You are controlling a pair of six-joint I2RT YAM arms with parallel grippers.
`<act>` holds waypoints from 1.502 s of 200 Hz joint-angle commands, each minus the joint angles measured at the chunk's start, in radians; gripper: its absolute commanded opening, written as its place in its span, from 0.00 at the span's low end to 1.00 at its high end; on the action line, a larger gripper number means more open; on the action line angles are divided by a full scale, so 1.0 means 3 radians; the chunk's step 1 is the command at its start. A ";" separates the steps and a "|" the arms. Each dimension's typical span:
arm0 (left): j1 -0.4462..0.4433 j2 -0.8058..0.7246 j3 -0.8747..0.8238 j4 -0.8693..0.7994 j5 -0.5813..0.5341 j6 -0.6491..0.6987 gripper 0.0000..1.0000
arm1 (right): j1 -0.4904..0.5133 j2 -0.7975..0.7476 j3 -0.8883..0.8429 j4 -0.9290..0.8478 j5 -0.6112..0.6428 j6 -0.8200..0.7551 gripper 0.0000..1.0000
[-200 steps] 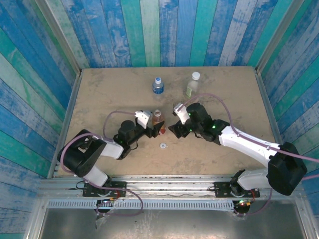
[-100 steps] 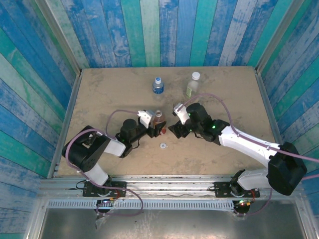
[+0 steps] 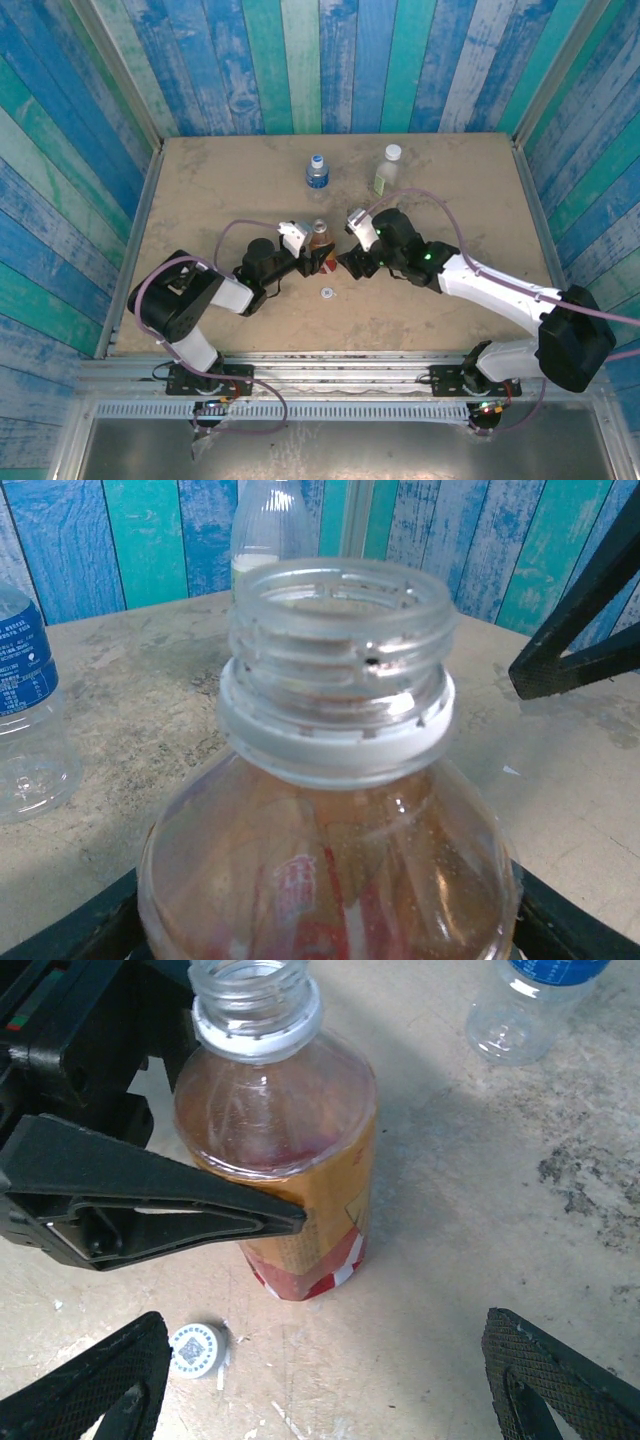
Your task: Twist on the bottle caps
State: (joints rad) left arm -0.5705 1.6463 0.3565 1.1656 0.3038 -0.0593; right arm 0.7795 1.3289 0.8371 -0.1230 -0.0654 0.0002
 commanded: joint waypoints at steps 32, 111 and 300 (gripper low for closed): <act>-0.0008 -0.0088 -0.0010 -0.0090 -0.0084 0.0152 0.61 | 0.0195 0.0061 -0.0370 0.0356 -0.0075 0.0059 0.78; -0.0007 -0.0079 0.0004 -0.0163 -0.0082 0.0233 0.61 | 0.0490 0.0619 -0.0645 0.1076 -0.0135 -0.0236 0.65; -0.0007 -0.0062 0.0028 -0.0251 -0.0100 0.0303 0.63 | 0.0623 0.1171 -0.0411 0.1198 -0.0171 -0.0203 0.39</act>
State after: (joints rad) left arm -0.5694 1.6444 0.3584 1.1515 0.2893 0.0090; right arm 0.9554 1.6745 0.6937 0.2111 -0.1051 -0.0761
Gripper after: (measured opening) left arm 0.650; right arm 0.400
